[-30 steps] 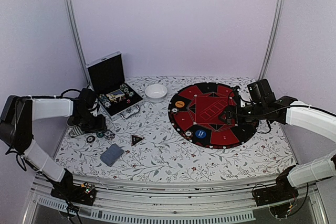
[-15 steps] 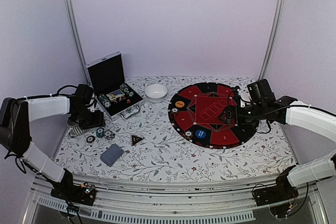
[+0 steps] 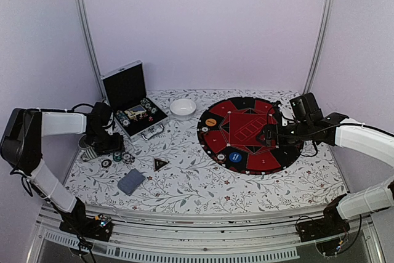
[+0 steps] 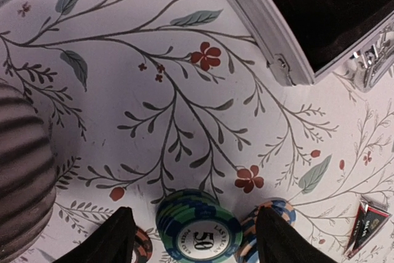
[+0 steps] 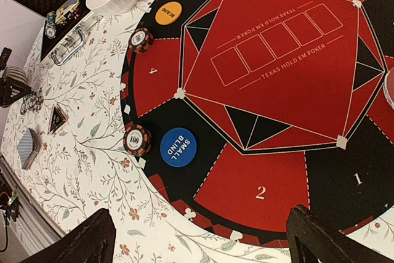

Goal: Distribute texas hold em gaming equipment
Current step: Pick up the poker chip from the pile of poker chips.

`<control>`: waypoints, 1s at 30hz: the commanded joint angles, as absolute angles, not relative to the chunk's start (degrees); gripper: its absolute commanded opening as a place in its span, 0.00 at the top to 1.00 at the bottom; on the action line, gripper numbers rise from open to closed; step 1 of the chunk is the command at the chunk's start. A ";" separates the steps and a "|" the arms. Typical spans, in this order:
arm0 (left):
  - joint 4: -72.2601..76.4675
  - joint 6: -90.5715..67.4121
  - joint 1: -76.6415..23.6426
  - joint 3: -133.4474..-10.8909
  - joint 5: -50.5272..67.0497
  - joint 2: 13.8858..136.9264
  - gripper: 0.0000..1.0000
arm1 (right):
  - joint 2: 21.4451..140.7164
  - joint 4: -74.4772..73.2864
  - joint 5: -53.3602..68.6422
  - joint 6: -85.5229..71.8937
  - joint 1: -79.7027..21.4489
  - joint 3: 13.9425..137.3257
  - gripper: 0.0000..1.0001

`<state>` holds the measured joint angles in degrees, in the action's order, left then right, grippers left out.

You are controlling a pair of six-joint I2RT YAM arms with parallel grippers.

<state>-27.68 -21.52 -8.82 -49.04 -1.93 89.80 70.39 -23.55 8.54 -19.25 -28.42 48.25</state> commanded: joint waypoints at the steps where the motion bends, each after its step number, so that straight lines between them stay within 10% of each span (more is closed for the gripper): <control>1: -26.45 -21.71 -8.35 -49.54 -2.27 91.11 0.31 | 69.59 -23.55 8.48 -19.07 -28.21 48.61 0.01; 30: -27.29 -21.57 -8.38 -46.00 -0.84 87.99 0.59 | 69.22 -23.69 8.35 -19.04 -28.23 48.21 0.01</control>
